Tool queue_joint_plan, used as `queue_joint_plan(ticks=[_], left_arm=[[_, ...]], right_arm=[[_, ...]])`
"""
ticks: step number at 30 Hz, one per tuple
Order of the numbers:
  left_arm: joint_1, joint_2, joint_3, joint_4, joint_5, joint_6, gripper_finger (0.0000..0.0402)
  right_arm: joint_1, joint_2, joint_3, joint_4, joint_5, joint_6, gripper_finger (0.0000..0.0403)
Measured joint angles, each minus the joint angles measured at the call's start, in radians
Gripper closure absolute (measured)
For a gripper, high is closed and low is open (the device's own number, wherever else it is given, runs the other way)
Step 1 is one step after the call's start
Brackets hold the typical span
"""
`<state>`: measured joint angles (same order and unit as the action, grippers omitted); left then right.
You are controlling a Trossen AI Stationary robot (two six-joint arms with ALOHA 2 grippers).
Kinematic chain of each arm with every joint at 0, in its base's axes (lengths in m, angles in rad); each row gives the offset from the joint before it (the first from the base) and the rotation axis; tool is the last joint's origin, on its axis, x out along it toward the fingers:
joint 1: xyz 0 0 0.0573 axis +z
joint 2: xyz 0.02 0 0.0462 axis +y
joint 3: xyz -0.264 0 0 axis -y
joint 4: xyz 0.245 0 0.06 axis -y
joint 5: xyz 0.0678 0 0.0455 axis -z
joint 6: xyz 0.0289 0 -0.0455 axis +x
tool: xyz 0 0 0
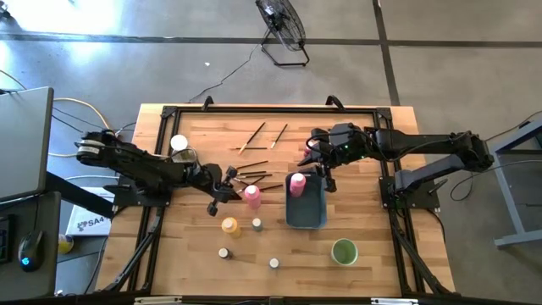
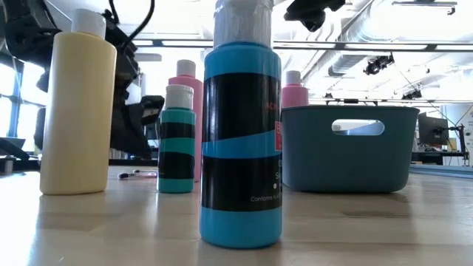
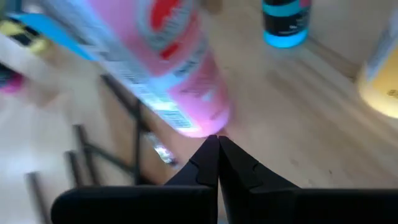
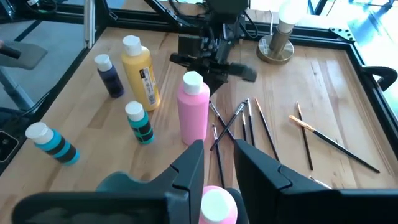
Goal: Pick & Place Paint Supplies
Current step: Put the large pink paint bottle into the blue bin
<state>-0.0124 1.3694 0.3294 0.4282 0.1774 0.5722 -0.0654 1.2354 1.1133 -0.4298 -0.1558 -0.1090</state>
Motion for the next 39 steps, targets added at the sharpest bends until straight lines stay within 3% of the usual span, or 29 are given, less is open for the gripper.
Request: queue_joint_plan(ticks=[18, 31, 39], left_arm=[[0.000, 0.207, 0.160, -0.004, 0.041, 0.043, 0.0401], [0.018, 0.237, 0.203, 0.012, -0.002, 0.080, 0.0401], [0.055, 0.237, 0.203, 0.057, 0.097, 0.075, 0.0402]], right_arm=[[0.000, 0.000, 0.000, -0.013, 0.000, -0.001, 0.0322], [0.000, 0.000, 0.000, -0.016, -0.005, -0.001, 0.0322], [0.000, 0.000, 0.000, -0.016, -0.004, -0.001, 0.0322]])
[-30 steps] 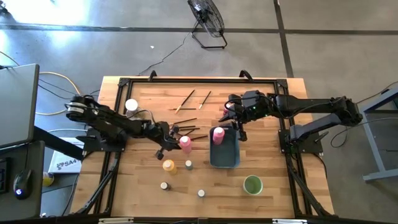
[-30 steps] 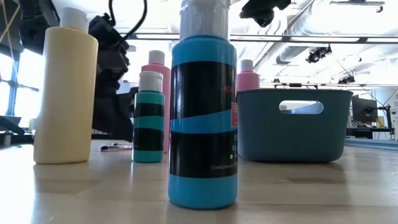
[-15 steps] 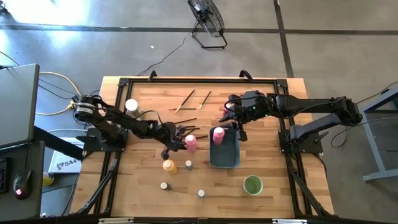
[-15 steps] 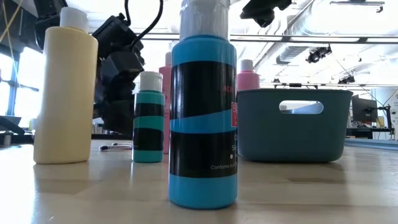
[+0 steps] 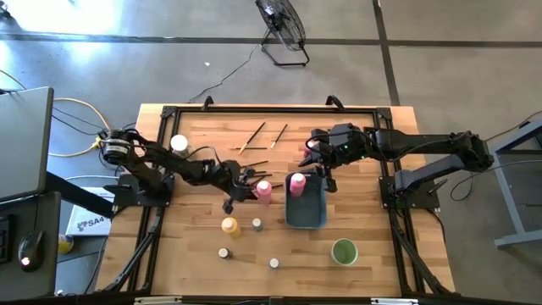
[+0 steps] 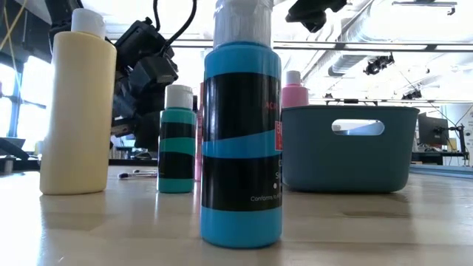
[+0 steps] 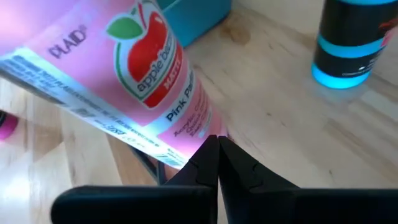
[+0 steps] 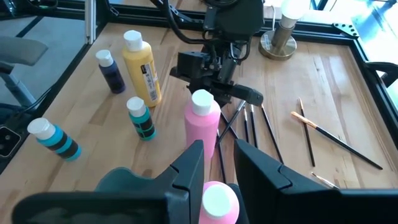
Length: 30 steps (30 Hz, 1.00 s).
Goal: Pick & Place Paint Supplies
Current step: Put the large pink paint bottle into the blue bin
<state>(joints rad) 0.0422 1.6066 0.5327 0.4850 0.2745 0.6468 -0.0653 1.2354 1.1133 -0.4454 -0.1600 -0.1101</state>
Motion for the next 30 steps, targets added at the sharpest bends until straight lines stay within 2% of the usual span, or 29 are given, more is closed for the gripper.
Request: queue_joint_plan(ticks=[4, 13, 30], left_arm=[[-0.001, 0.007, 0.000, 0.023, 0.018, 0.000, 0.0402], [-0.003, 0.124, 0.043, 0.066, 0.037, -0.020, 0.0401], [-0.003, 0.130, 0.092, 0.094, 0.080, 0.008, 0.0401]], right_arm=[[0.000, 0.000, 0.000, 0.000, 0.000, 0.000, 0.0322], [0.000, 0.000, 0.000, 0.006, 0.001, 0.000, 0.0322], [0.000, 0.000, 0.000, -0.006, 0.001, 0.000, 0.0322]])
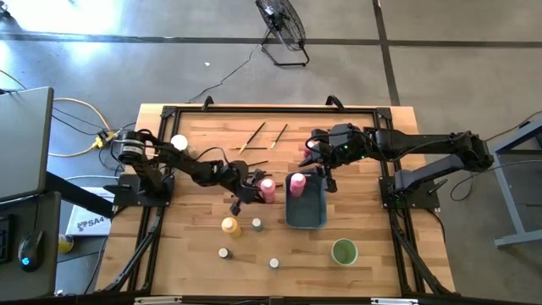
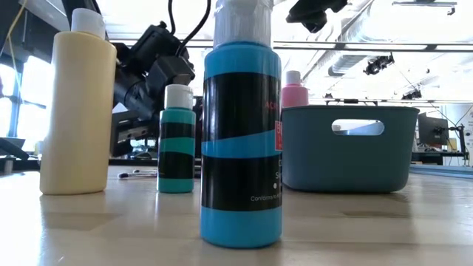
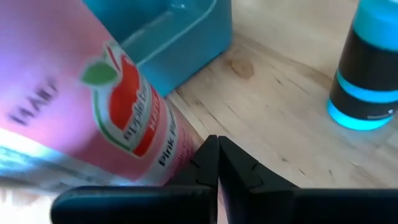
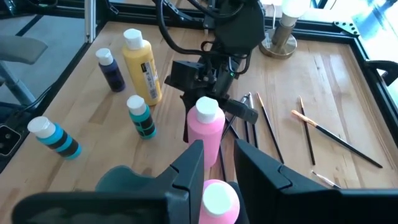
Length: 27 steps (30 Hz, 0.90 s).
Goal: Pick & Place Paint Supplies
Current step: Put the large pink paint bottle into the blue bin
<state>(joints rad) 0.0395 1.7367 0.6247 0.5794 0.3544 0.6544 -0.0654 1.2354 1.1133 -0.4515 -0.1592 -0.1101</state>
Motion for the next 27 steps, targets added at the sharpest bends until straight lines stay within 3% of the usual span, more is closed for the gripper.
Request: queue_joint_plan(ticks=[18, 27], left_arm=[[0.000, 0.000, 0.003, 0.024, 0.004, 0.028, 0.0401], [0.000, 0.000, 0.003, -0.053, 0.002, 0.018, 0.0401]], right_arm=[[0.000, 0.000, 0.000, -0.009, 0.000, 0.006, 0.0322], [0.000, 0.000, 0.000, -0.009, 0.000, 0.010, 0.0322]])
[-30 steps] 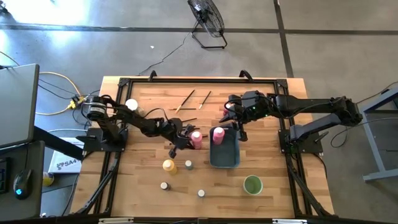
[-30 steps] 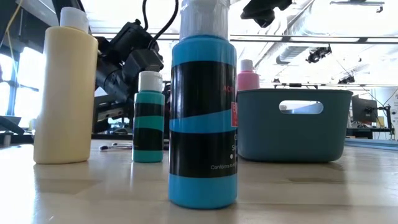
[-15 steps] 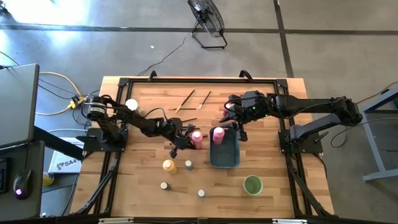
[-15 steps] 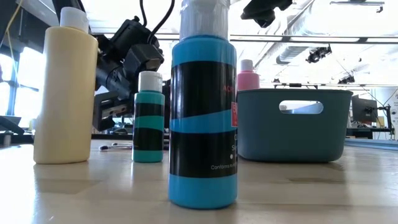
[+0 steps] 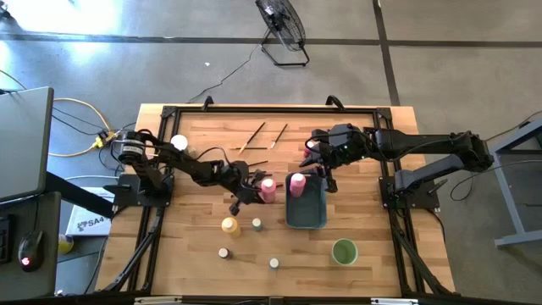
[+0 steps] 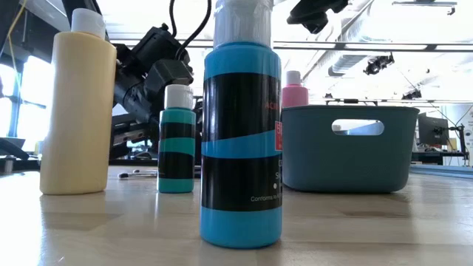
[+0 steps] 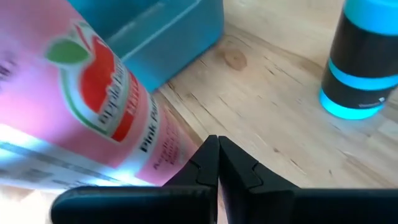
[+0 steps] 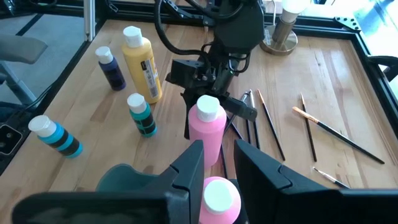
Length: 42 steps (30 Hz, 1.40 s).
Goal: Pick & Place Paint Supplies
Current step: Put the large pink paint bottle into the blue bin
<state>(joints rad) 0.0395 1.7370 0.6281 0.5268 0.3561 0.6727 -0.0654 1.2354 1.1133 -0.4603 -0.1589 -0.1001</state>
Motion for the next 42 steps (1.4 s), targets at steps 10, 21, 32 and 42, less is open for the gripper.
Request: queue_joint_plan(ticks=[10, 21, 32, 42], left_arm=[[0.000, 0.000, 0.000, -0.006, -0.055, 0.000, 0.0402], [0.000, 0.000, 0.000, -0.003, 0.009, -0.048, 0.0402], [0.000, -0.154, 0.000, -0.284, 0.018, -0.156, 0.0402], [0.000, -0.528, -0.001, -0.651, -0.188, -0.146, 0.0402]], right_arm=[[0.000, 0.000, 0.000, 0.000, 0.000, 0.001, 0.0322], [0.000, 0.000, 0.000, 0.000, 0.000, 0.001, 0.0322], [0.000, 0.000, 0.000, 0.007, 0.000, 0.002, 0.0322], [0.000, 0.000, 0.000, 0.024, 0.000, 0.002, 0.0322]])
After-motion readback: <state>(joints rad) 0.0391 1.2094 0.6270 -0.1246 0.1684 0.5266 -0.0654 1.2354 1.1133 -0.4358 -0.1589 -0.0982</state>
